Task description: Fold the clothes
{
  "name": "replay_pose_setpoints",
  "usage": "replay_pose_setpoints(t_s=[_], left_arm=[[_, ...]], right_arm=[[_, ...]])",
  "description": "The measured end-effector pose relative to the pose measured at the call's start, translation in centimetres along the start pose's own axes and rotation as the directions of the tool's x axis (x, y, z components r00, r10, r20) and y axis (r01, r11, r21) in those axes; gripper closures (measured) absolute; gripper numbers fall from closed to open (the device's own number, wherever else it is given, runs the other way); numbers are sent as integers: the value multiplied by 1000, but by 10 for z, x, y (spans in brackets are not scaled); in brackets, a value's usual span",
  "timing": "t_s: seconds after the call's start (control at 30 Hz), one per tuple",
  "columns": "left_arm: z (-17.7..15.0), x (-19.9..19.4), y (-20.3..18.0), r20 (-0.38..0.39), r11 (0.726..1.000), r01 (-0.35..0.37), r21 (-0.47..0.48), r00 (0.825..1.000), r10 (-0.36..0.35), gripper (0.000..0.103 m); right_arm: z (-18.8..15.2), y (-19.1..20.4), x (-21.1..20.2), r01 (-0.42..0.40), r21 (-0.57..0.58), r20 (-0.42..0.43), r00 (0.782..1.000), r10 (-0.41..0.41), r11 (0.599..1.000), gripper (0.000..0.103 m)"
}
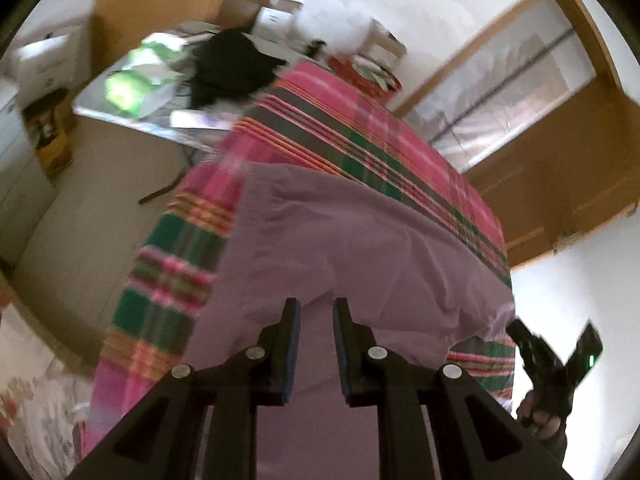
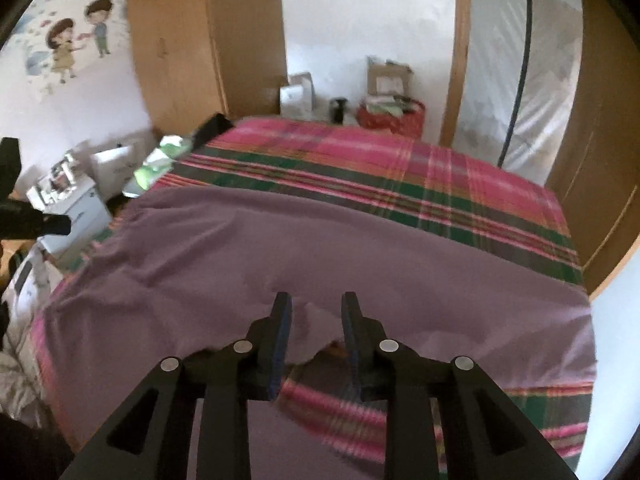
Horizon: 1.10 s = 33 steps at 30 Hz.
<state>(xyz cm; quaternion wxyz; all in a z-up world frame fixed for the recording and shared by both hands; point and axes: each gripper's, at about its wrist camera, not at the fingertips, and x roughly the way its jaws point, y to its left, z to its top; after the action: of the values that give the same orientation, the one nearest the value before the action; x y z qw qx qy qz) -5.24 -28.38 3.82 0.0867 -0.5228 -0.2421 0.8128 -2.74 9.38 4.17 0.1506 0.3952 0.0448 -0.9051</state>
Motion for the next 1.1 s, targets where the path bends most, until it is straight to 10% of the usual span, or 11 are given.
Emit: replay_pose_setpoints(t_s=[0.4,0.87,1.1], left_arm=[[39,73,-2,-110,1000,10,5,994,-9,86],[75,70,24,-78,990,-136,45,987,139,86],[96,66,20,-27,982,-153,112,987,157,86]], right_arm=[[-12,0,70,-23,-83,-177,984,8,996,78],[-20,-5,53,-5,-129,-262,965,-29,992,79],[19,-16,36,21,-156,-157,987,-46,987,78]])
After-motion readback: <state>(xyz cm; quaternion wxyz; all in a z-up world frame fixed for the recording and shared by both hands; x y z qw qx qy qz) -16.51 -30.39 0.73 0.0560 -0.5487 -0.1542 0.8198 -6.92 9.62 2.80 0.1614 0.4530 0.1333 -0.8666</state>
